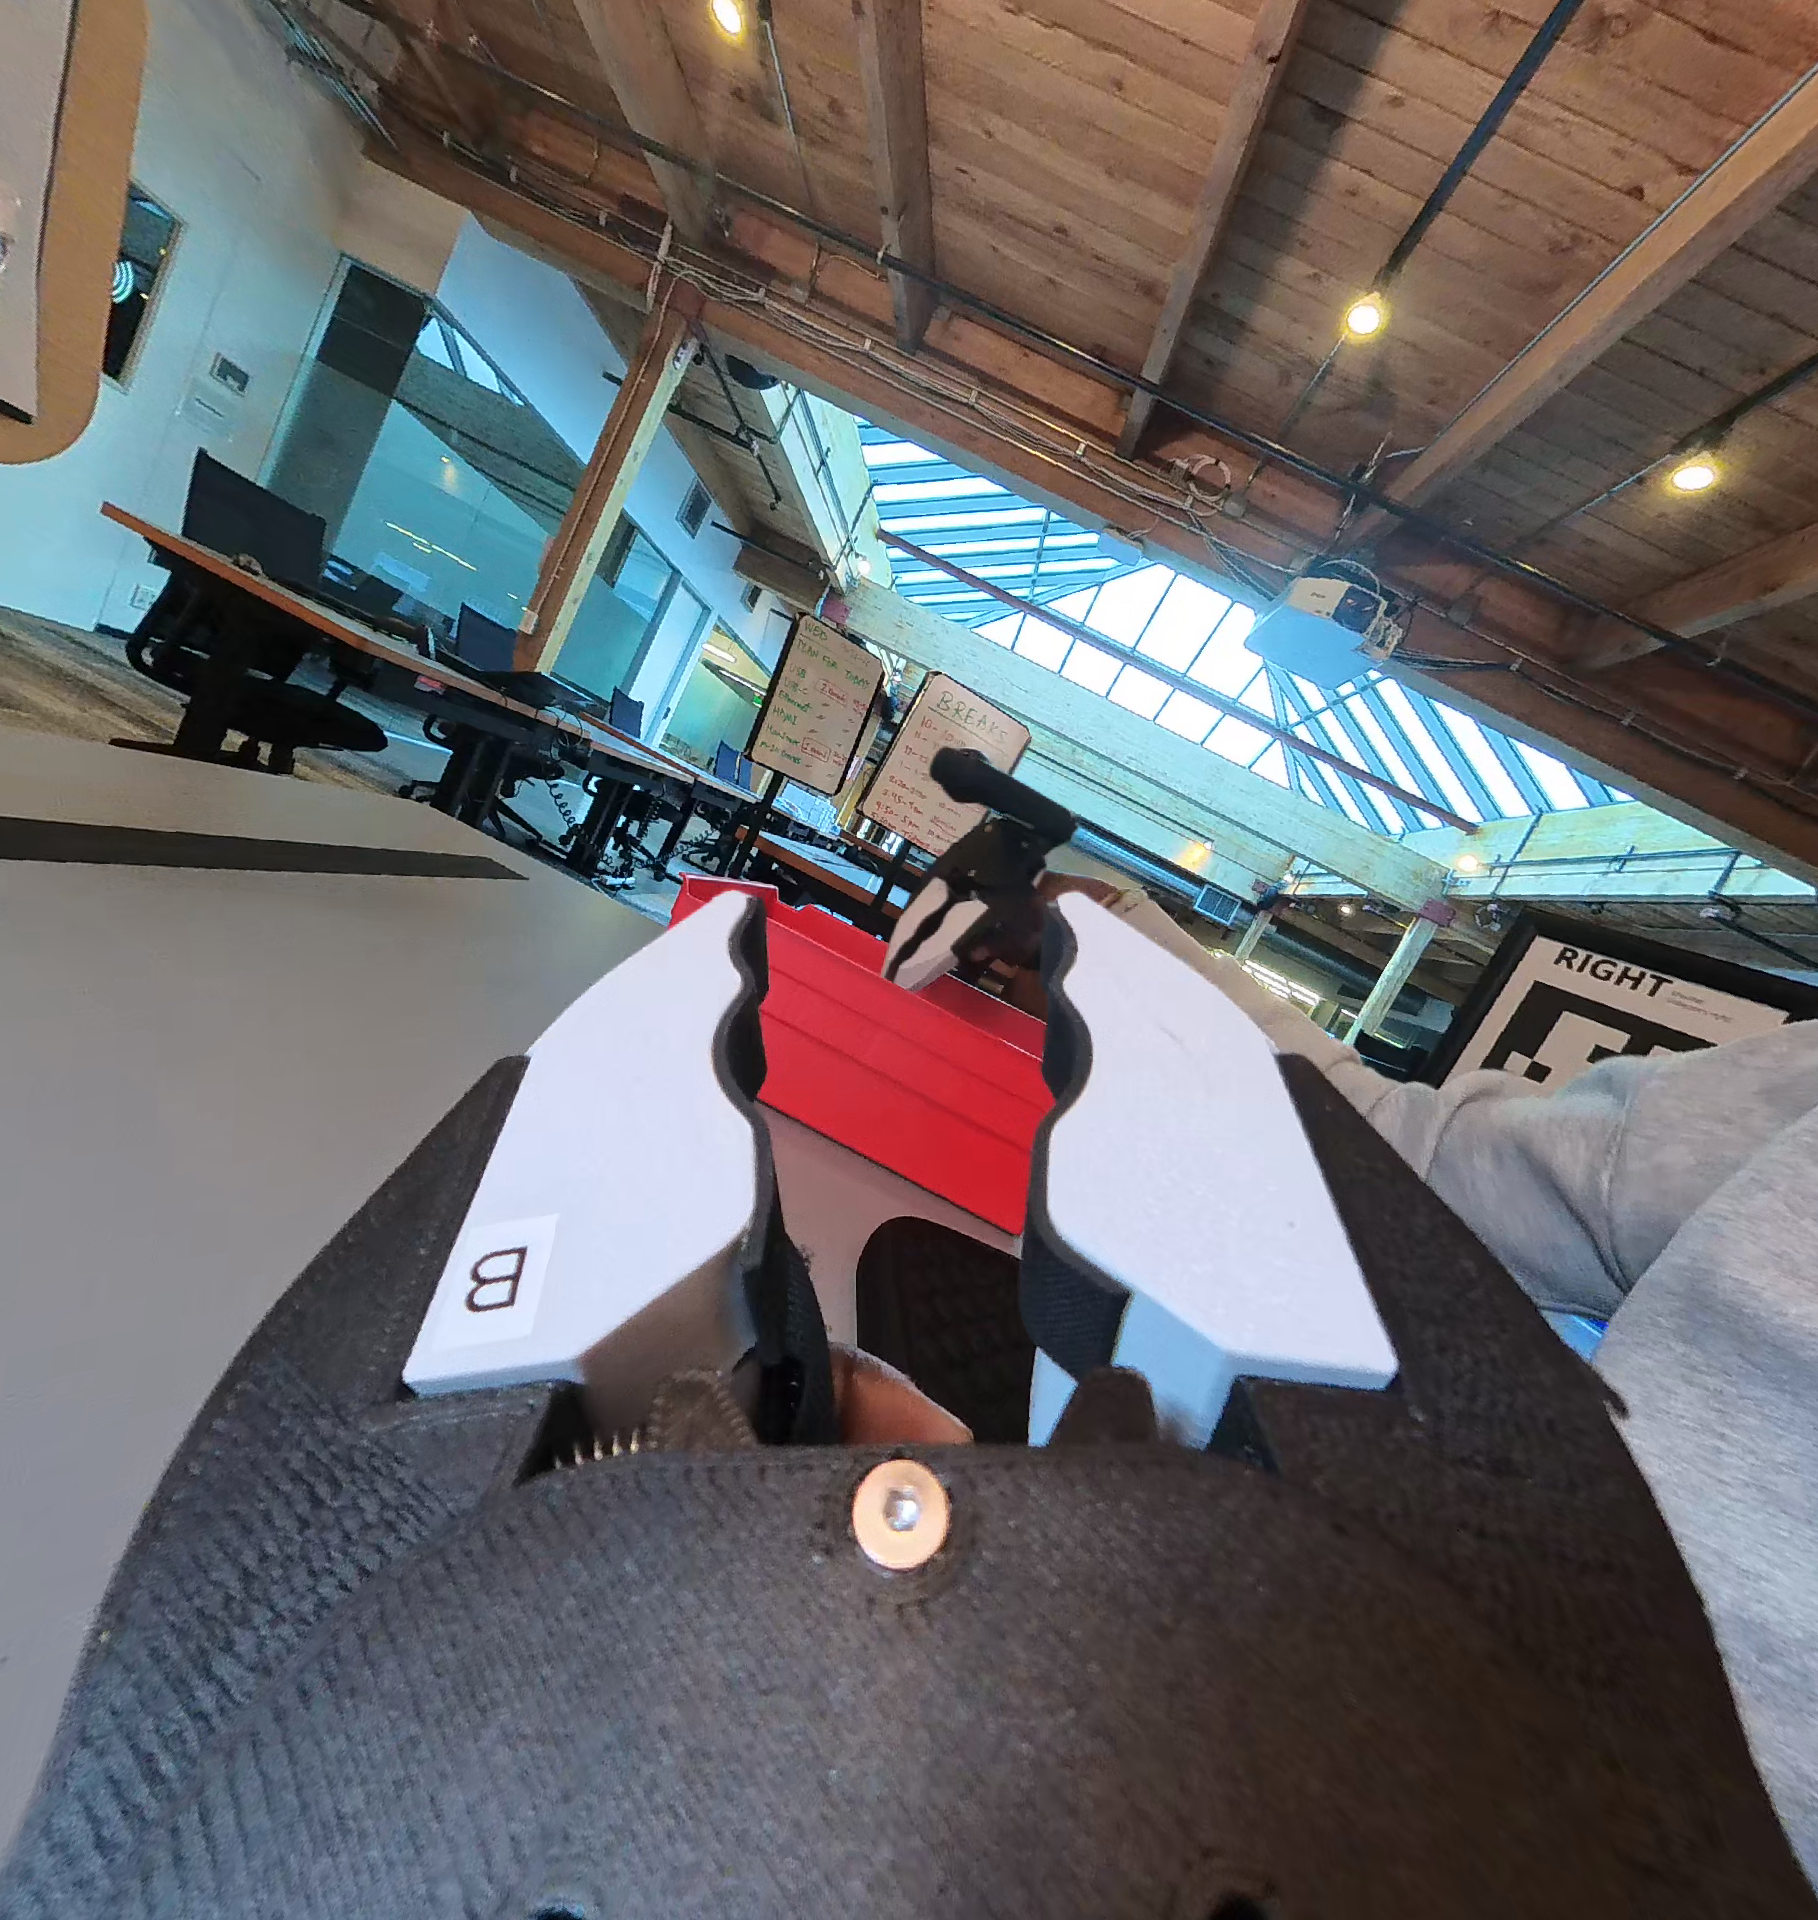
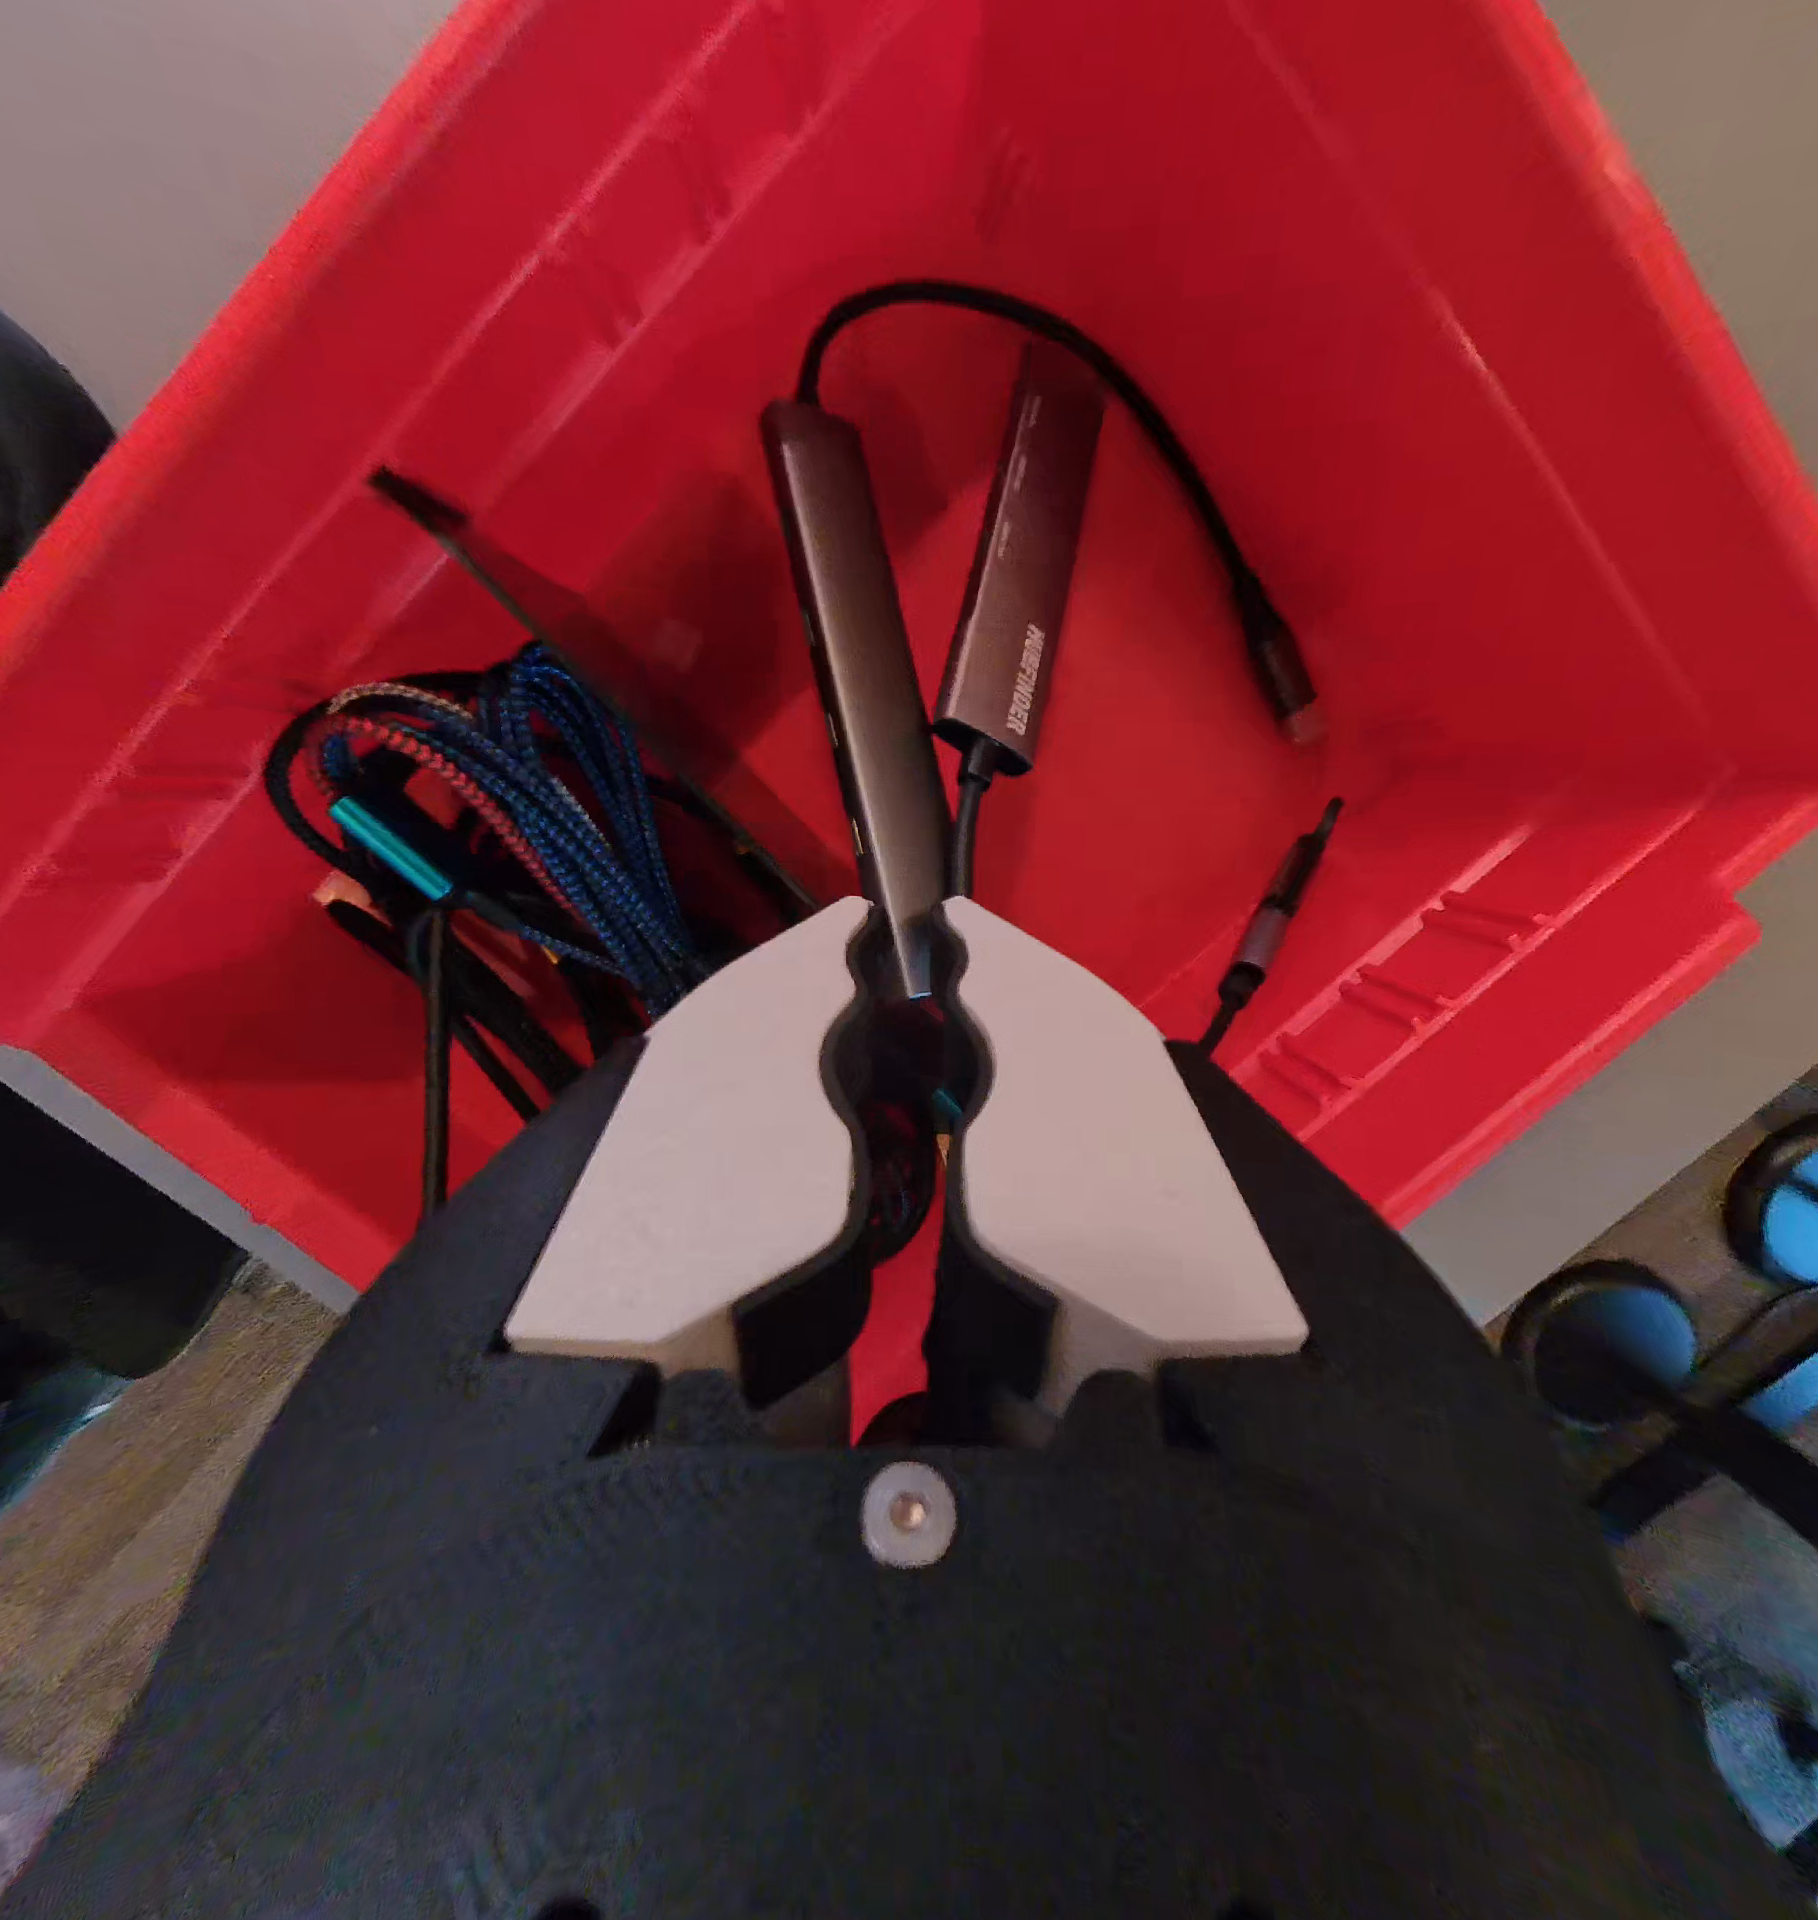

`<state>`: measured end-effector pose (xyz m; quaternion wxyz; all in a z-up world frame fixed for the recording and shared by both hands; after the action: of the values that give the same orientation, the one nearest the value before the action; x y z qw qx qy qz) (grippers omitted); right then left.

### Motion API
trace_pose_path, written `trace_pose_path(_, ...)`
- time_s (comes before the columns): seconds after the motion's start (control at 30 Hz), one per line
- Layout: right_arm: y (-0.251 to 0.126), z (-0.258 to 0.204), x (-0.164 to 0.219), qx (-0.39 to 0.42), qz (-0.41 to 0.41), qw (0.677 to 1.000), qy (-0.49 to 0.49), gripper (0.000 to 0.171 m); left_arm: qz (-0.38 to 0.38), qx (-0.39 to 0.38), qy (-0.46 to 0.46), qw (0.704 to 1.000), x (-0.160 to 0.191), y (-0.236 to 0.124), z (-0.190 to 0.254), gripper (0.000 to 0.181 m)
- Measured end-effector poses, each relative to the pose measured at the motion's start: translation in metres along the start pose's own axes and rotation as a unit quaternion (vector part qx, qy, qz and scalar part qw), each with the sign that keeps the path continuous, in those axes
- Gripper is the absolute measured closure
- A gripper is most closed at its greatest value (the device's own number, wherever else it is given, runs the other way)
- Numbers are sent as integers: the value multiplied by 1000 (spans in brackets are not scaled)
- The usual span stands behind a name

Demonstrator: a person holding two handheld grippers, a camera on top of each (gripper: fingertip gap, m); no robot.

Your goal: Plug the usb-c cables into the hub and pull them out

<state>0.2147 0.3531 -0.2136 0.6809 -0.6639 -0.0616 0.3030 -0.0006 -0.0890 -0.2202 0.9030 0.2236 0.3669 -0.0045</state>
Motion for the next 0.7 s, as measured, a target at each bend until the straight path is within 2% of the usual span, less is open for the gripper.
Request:
trace_pose_path(0.23,39,16,-3,-82,-119,988,55,171,-4,-4,0,1000,1,0,-1,130)
trace_pose_path(0.33,56,19,-3,-64,-168,983,37,170,-2,-6,0,1000,0,-1,-2,130)
trace_pose_path(0.43,37,18,-24,15,-93,995,31,167,-8,-7,-2,1000,2,0,-3,130)
trace_pose_path(0.53,-4,3,-49,164,13,986,12,159,-12,-11,7,1000,2,1,-2,130)
trace_pose_path(0.63,-52,-42,-69,310,185,933,10,116,-11,-10,20,1000,2,2,2,130)
trace_pose_path(0.7,-68,-87,-65,329,286,897,67,69,-8,-8,28,1000,2,2,4,130)
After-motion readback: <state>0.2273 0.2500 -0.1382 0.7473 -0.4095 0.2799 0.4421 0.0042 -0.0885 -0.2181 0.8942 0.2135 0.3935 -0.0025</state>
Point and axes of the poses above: each gripper's, where its closed fingertips meet, y out along the fingers, x out of its underside, z = x × y across the jaws, the point moved 7 cm from there along -y, back along the fingers, and after that the axes turned 14 degrees about -y, right-handed, at the moved point
